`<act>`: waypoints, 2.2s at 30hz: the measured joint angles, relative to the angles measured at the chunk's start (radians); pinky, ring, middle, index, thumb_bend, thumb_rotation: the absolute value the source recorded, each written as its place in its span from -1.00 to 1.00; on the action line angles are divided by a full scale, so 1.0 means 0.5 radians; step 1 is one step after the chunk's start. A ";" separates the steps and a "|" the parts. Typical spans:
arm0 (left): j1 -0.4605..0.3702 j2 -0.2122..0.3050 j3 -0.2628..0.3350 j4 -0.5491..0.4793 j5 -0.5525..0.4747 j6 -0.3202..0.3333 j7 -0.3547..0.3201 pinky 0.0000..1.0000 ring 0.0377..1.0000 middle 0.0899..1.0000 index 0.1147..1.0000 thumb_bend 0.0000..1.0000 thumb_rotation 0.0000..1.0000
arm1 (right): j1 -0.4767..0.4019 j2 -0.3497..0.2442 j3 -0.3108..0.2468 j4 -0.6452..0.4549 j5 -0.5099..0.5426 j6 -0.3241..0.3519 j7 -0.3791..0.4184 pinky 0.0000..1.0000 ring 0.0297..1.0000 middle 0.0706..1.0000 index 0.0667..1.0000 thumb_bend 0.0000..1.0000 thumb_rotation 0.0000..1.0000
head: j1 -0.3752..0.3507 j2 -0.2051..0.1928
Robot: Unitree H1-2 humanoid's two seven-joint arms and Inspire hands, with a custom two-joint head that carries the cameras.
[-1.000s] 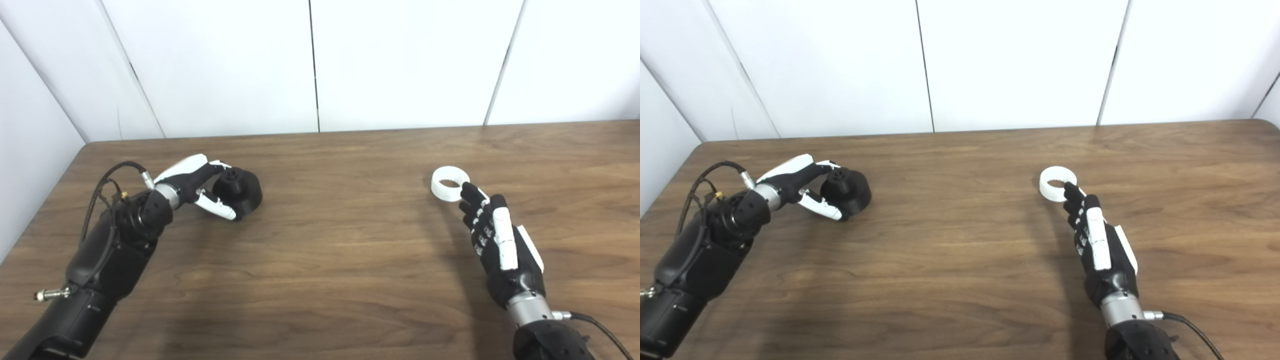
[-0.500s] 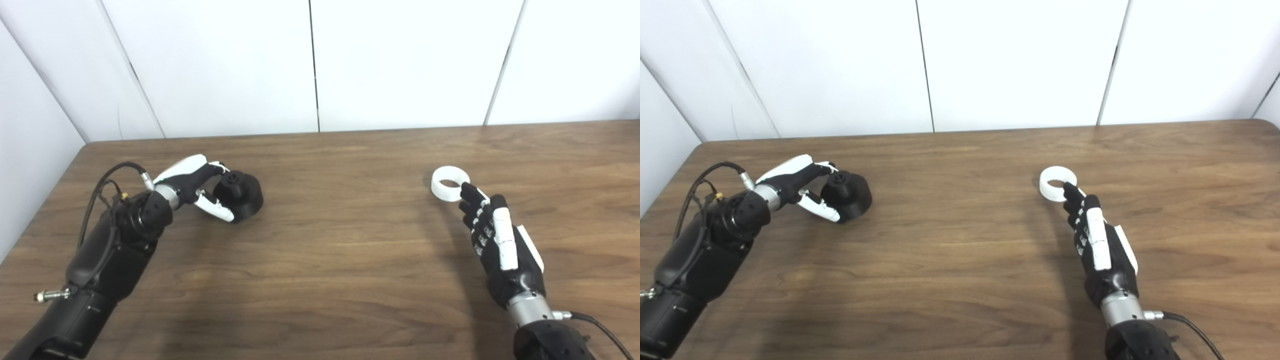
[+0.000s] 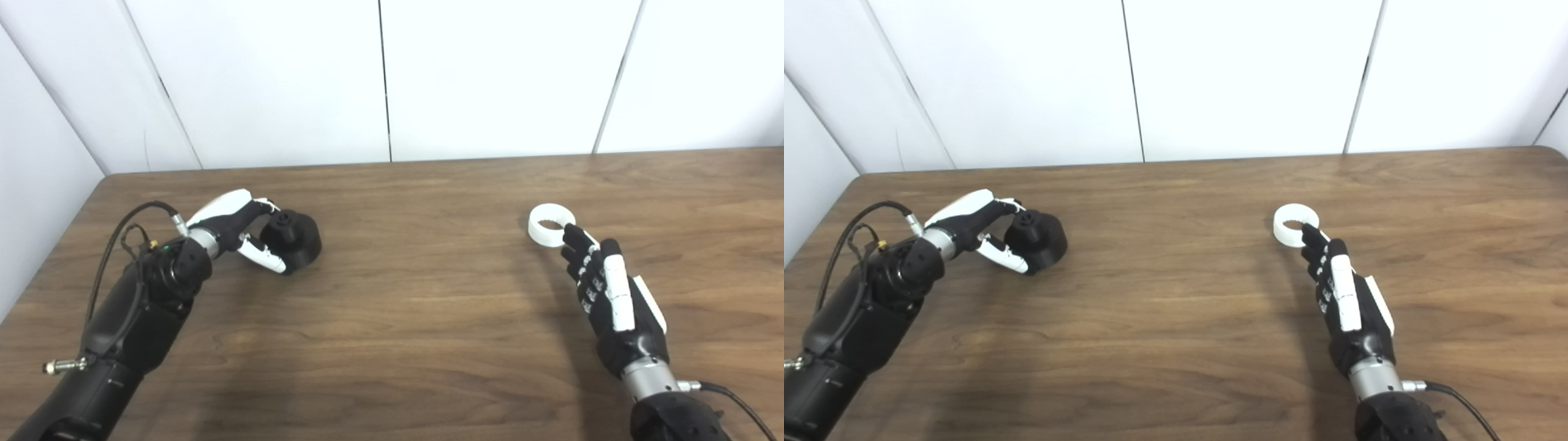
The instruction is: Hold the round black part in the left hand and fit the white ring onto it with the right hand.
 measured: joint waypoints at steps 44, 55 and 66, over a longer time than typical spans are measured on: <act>0.242 -0.093 -0.118 -0.610 -0.010 0.077 -0.169 1.00 1.00 0.91 0.34 0.76 -0.53 | -0.004 -0.009 0.018 0.000 -0.012 0.007 0.001 1.00 0.93 0.88 0.78 0.19 1.00 | 0.003 0.015; 0.276 -0.184 -0.240 -0.734 0.084 0.042 -0.190 1.00 1.00 0.91 0.34 0.80 -0.50 | -0.004 -0.006 0.028 0.000 -0.018 0.008 0.000 1.00 0.93 0.88 0.78 0.18 1.00 | -0.012 0.018; 0.292 -0.251 -0.296 -0.734 0.090 -0.012 -0.189 1.00 1.00 0.95 0.35 0.79 -0.48 | -0.003 -0.001 0.028 0.000 -0.022 0.008 -0.004 1.00 0.93 0.89 0.79 0.19 1.00 | -0.018 0.034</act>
